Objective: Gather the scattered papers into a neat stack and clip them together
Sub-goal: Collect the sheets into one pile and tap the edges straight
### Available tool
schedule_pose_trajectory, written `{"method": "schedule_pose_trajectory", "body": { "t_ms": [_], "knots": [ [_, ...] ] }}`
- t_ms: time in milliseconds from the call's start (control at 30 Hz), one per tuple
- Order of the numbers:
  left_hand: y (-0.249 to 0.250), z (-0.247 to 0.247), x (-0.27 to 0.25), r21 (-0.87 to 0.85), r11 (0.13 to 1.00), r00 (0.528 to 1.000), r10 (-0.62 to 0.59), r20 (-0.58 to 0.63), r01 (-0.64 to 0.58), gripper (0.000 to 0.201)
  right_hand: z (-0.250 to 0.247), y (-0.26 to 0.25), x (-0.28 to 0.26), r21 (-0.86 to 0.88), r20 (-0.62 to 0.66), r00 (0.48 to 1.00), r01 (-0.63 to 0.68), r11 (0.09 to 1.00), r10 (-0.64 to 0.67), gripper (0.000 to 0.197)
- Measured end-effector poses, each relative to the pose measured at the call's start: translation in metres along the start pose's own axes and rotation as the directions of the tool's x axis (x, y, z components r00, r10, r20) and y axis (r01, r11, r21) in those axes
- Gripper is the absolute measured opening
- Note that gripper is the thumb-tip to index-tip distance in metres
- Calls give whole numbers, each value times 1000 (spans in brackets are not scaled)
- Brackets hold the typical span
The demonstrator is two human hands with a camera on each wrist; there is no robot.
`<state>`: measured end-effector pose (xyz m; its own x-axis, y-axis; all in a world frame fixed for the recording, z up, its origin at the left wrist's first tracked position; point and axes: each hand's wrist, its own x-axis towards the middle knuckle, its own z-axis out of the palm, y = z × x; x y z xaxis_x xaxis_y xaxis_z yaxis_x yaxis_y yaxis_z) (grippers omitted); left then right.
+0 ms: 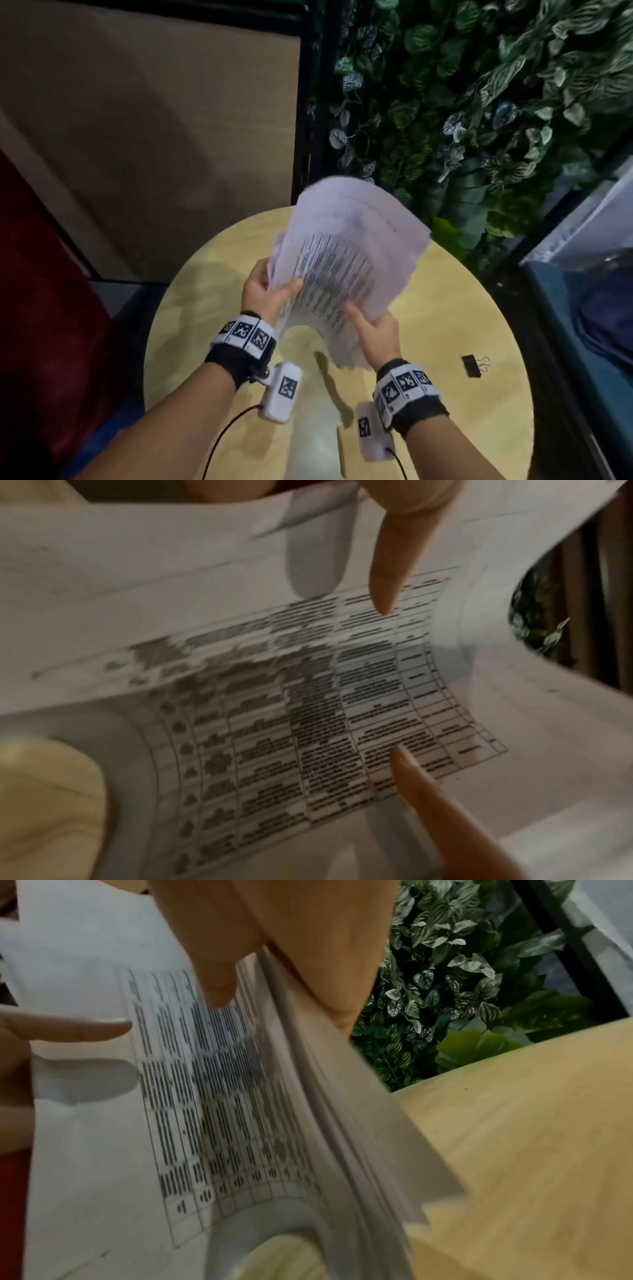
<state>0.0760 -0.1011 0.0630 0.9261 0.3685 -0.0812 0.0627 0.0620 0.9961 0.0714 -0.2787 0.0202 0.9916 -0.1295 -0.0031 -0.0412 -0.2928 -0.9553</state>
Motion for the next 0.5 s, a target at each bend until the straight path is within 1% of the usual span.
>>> {"method": "schedule_pose_trajectory", "body": {
  "t_ms": [33, 67, 100, 133, 167, 200, 233, 267, 300, 333, 367, 433, 500],
  "knots": [
    [-1, -3, 0, 18, 1000, 1000, -21, 1, 21, 37, -2, 1, 1, 7, 27, 999, -24, 1000, 24, 17],
    [-1, -5, 1, 32, 999, 1000, -31, -5, 31, 40, -4, 0, 3, 53, 46, 998, -34, 998, 32, 12],
    [1, -8, 3, 54, 998, 1000, -25, -9, 25, 46, -5, -2, 6, 103, 49, 998, -32, 994, 27, 19],
    [4, -10, 5, 77, 997, 1000, -13, -16, 14, 53, -6, -4, 10, 163, 48, 999, -25, 986, 17, 32],
    [7, -12, 7, 94, 996, 1000, -4, -12, 5, 59, -6, -6, 14, 204, 39, 999, -21, 979, 13, 40],
    [9, -14, 8, 110, 994, 1000, -1, 0, 1, 62, -4, -9, 17, 214, 35, 999, -20, 977, 13, 43],
    [9, -14, 9, 136, 991, 1000, -12, 19, 9, 62, -2, -12, 19, 206, 32, 999, -29, 978, 23, 42],
    [10, -14, 10, 167, 986, 999, -22, 28, 17, 58, 1, -13, 21, 189, 16, 999, -51, 981, 48, 36],
    [9, -14, 12, 186, 982, 999, -33, 9, 30, 50, 3, -17, 23, 175, -10, 998, -64, 983, 67, 26],
    [10, -14, 15, 185, 982, 999, -43, -29, 47, 43, 5, -22, 24, 173, -45, 996, -65, 983, 74, 14],
    [14, -13, 16, 163, 985, 997, -46, -65, 57, 38, 6, -29, 24, 193, -81, 995, -49, 980, 66, 8],
    [28, -11, 17, 101, 995, 996, -11, -94, 21, 35, 8, -43, 24, 267, -132, 991, 6, 964, 30, 14],
    [38, -8, 15, 7, 1000, 996, 12, -87, -11, 30, 7, -54, 18, 351, -185, 983, 68, 934, -3, 14]
  ]
}}
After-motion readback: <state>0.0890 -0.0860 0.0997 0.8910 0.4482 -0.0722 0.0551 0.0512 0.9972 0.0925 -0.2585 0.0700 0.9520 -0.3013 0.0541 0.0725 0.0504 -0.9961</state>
